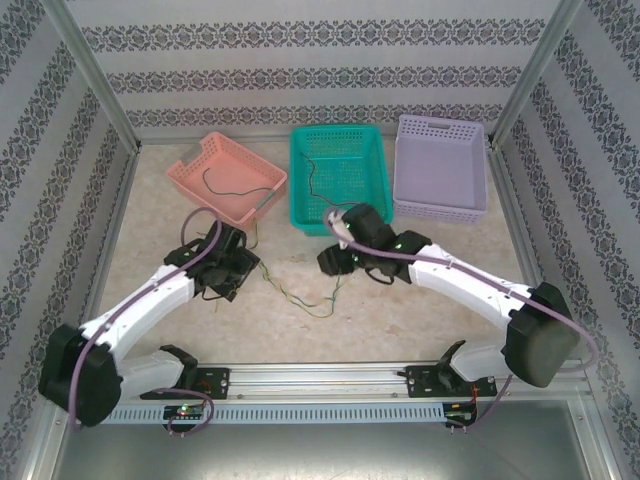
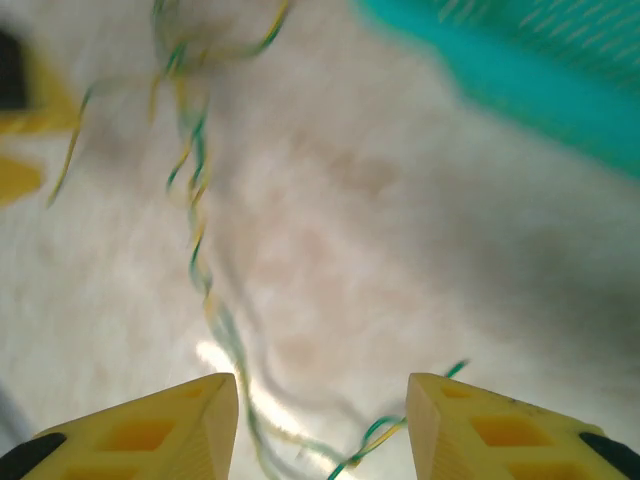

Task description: Untangle the cables

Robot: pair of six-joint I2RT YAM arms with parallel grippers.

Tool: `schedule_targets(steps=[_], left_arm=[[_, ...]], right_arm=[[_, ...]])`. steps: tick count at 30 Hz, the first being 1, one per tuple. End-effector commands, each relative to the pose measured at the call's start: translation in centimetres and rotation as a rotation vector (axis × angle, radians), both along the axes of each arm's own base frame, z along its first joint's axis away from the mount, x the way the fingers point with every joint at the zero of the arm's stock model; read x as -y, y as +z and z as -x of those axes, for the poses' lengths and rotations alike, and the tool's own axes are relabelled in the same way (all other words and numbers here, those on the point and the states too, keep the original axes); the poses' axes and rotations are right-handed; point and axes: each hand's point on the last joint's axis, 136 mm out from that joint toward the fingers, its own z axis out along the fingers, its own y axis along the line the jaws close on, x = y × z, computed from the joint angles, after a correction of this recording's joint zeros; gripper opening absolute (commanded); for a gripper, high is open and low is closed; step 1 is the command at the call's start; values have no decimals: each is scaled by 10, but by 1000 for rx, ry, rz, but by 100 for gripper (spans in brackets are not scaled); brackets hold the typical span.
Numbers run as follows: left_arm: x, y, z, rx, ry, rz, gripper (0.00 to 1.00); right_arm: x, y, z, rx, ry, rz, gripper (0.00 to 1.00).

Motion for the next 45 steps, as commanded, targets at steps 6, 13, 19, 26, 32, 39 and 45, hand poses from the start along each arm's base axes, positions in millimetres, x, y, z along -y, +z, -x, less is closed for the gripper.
schedule_targets(steps=[6,13,19,26,32,39,45], left_arm=[[28,-15,-37,61,-87,38,64],[12,-21,-28,65,-62,-21,53],[8,-26,-24,78,-50,-18,48],[5,-23,-27,99,-35,-25,53],[6,-19,-34,117,-14,-22,66],[7,-23,-41,92,12,-29,67],[1,-38,-42,46,15,-89,53]], right_arm=[[-79,-38,48,-108,329,-13,47],[-109,-71,17,-151,275,49,43],[-120,-85,5,-195,233,45,38],[-122,-99,-1,-207,218,70,21],[-117,-96,1,-191,229,72,3],[-110,-84,8,-165,258,54,0],[-104,-67,8,-126,267,42,0]])
